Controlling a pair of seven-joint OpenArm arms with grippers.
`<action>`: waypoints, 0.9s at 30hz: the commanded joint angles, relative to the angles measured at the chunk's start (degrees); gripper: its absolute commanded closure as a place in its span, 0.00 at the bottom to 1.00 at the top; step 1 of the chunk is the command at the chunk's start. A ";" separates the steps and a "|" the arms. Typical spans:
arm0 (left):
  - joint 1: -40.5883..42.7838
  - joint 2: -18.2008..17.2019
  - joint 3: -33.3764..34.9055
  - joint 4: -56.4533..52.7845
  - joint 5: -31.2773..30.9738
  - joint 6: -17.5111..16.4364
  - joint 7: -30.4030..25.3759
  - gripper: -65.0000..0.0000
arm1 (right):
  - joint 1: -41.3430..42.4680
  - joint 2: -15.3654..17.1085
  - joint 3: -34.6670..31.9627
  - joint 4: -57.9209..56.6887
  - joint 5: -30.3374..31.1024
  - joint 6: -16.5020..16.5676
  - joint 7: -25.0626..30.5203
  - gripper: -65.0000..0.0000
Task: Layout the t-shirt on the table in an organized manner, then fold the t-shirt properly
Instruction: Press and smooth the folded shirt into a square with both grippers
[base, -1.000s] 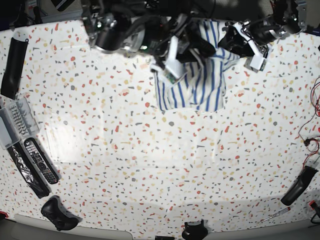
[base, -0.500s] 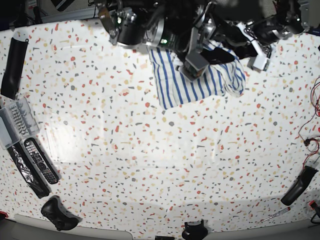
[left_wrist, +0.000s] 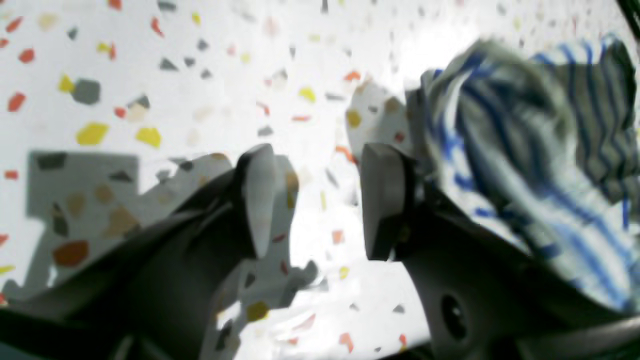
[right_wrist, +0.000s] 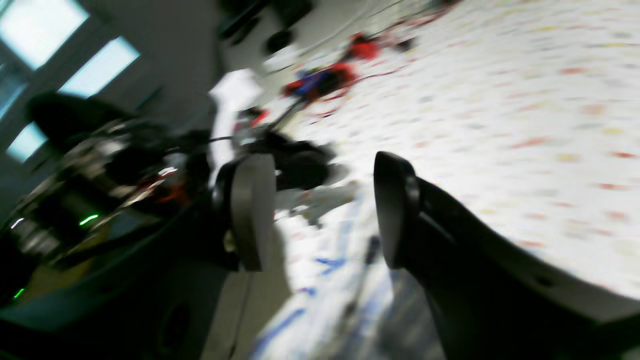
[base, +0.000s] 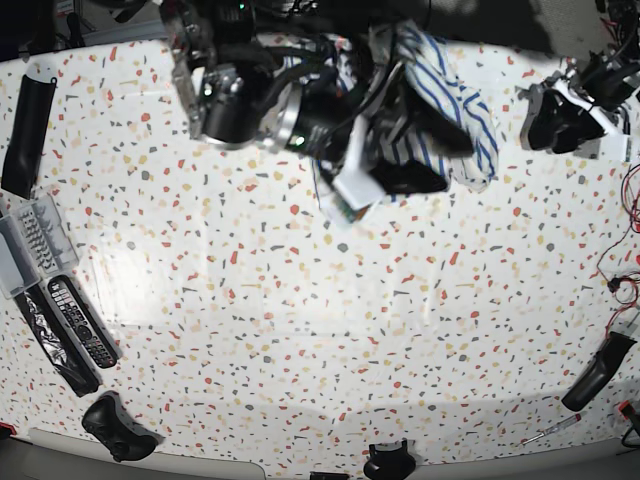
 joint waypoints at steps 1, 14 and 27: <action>0.04 -0.59 -0.35 1.90 -2.14 -0.46 -0.79 0.61 | 0.50 -0.44 1.86 1.11 1.20 0.37 1.44 0.53; 0.57 2.21 3.41 14.21 -18.25 -0.91 19.69 0.95 | 0.50 1.97 6.91 1.03 -11.19 0.59 -1.42 1.00; 5.29 2.91 15.43 14.03 -6.16 -0.91 24.65 1.00 | 7.02 1.95 -0.42 -17.88 -25.77 0.20 -1.29 1.00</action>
